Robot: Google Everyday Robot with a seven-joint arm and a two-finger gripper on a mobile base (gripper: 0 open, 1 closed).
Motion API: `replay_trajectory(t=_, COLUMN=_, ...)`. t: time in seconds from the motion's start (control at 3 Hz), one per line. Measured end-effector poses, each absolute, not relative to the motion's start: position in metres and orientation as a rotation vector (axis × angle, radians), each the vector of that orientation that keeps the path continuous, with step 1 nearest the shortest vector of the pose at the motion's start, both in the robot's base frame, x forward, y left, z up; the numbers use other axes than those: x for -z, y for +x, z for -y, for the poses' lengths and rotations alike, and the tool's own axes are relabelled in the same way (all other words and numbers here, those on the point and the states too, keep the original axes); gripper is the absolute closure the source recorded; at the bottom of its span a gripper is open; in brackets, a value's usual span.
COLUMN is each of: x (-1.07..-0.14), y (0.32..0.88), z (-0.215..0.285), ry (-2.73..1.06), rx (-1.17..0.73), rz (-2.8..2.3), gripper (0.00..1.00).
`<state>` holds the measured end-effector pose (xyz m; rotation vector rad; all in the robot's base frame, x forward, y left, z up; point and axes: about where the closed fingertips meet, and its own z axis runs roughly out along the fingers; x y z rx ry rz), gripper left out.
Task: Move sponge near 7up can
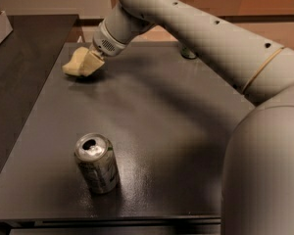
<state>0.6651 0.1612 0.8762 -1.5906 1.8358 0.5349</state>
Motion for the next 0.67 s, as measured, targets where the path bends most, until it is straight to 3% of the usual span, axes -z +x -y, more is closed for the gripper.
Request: replay_trajectory(t=0.67, x=-0.906, y=0.600, z=-0.102, ry=-1.709, rx=-0.516, rz=-1.777, gripper=1.00)
